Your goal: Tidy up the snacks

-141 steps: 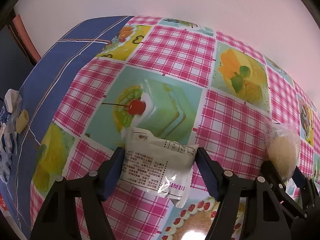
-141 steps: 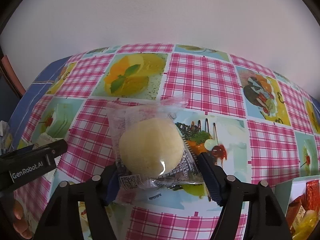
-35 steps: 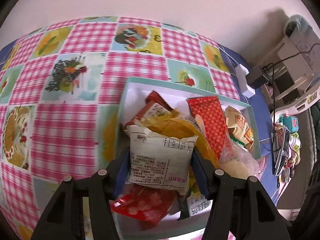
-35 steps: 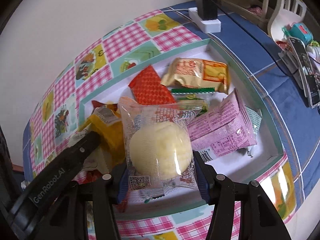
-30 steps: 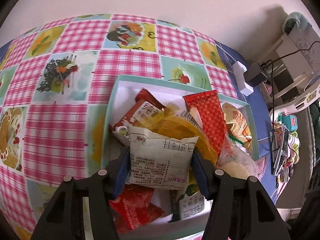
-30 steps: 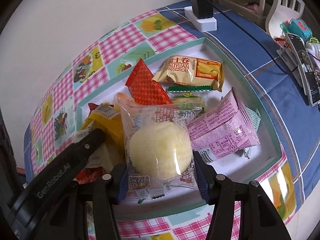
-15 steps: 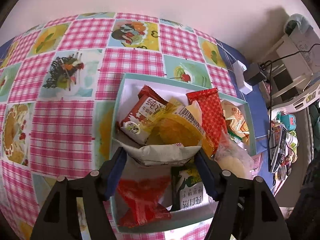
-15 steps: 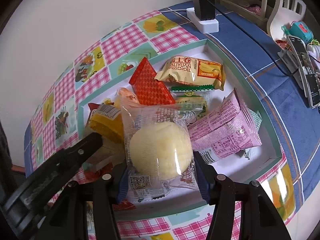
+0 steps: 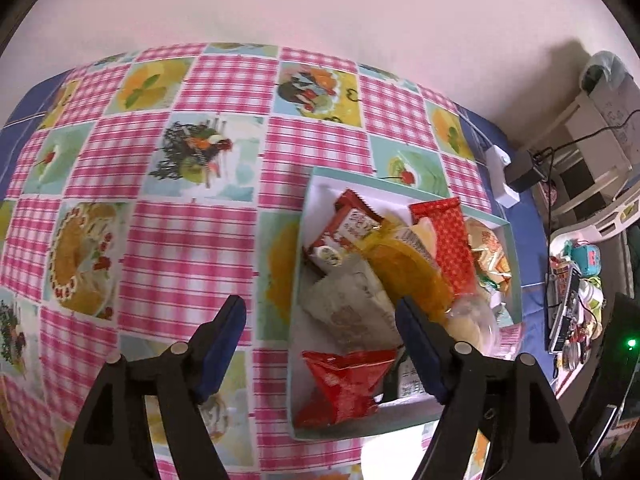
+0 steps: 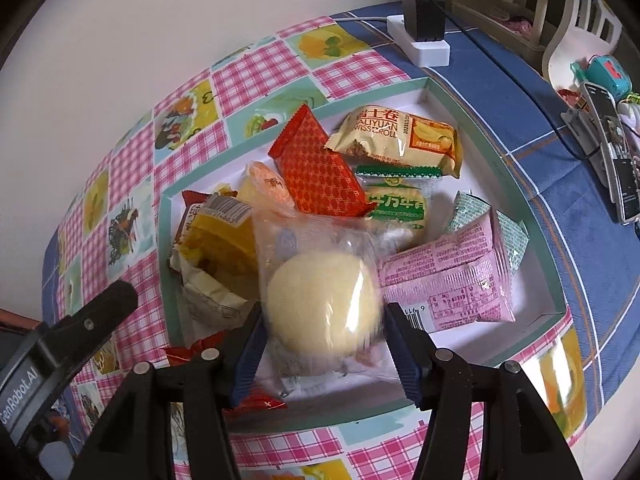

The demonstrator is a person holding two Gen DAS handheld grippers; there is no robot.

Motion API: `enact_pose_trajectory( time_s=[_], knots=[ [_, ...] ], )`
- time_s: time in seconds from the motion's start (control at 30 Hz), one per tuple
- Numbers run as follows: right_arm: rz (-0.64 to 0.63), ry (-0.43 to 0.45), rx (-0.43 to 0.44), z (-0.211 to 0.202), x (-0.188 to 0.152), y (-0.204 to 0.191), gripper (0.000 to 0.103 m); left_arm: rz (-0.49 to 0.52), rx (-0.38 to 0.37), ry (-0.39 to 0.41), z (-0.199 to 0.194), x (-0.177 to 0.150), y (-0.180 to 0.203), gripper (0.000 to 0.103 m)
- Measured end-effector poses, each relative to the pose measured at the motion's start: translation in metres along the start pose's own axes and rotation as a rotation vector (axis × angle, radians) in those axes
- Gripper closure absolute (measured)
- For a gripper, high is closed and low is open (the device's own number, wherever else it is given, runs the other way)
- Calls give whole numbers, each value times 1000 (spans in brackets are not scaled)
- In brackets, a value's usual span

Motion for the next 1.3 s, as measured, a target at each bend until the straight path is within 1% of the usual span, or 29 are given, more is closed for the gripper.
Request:
enact_pose_trajectory(
  time_s=[0.07, 0.17, 0.2, 0.23, 0.27, 0.3, 0.37, 0.47, 0.57, 0.73, 0.77, 0.8, 0.83, 0.93, 0.97, 1.13, 1.3],
  knots=[
    [-9, 4, -7, 0, 0, -3, 38, -9, 32, 0, -1, -2, -8, 25],
    [-23, 8, -16, -1, -1, -6, 37, -20, 99, 4, -4, -5, -23, 25],
    [-28, 9, -17, -1, -2, -7, 35, -24, 126, 6, -4, -6, -29, 24],
    [-33, 11, -15, -2, -2, -8, 34, -27, 159, 10, -5, -7, -36, 23],
    [-38, 12, -14, -2, -2, -9, 31, -29, 184, 12, -6, -8, -42, 15],
    [-45, 14, -15, -2, -3, -11, 30, -31, 207, 17, -8, -9, -48, 13],
    [-54, 17, -24, -3, -4, -12, 30, -39, 245, 26, -11, -12, -59, 13],
    [-64, 22, -35, -3, -6, -14, 29, -63, 275, 32, -16, -16, -74, 12],
    [-82, 34, -39, -4, -9, -19, 25, -80, 298, 37, -19, -21, -86, 12],
    [-130, 57, -75, -5, -16, -27, 24, -94, 314, 45, -23, -29, -97, 12],
    [-136, 61, -76, -6, -17, -27, 23, -94, 317, 46, -24, -31, -97, 10],
    [-146, 63, -67, -5, -20, -30, 18, -93, 319, 46, -25, -33, -98, 3],
    [-152, 65, -56, -5, -23, -31, 15, -91, 319, 48, -26, -35, -99, 2],
    [-170, 78, -39, -7, -31, -38, 5, -89, 319, 55, -29, -40, -101, 2],
    [-178, 84, -36, -8, -33, -41, 0, -89, 318, 58, -31, -41, -102, 2],
    [-214, 113, -17, -12, -48, -54, 0, -93, 317, 51, -34, -51, -109, 2],
    [-232, 110, -15, -13, -59, -59, 0, -101, 317, 47, -41, -61, -114, 2]
  ],
)
Point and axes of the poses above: each gripper's, at about its wrist camera, not at the fingertips, and z roughly the way its jaws point, y to its right, x to its top, the point moved 5 cm from there along z, roughly the way its jaws point, and after that the axes turned 1 degree about z, right-handed, at the moved point
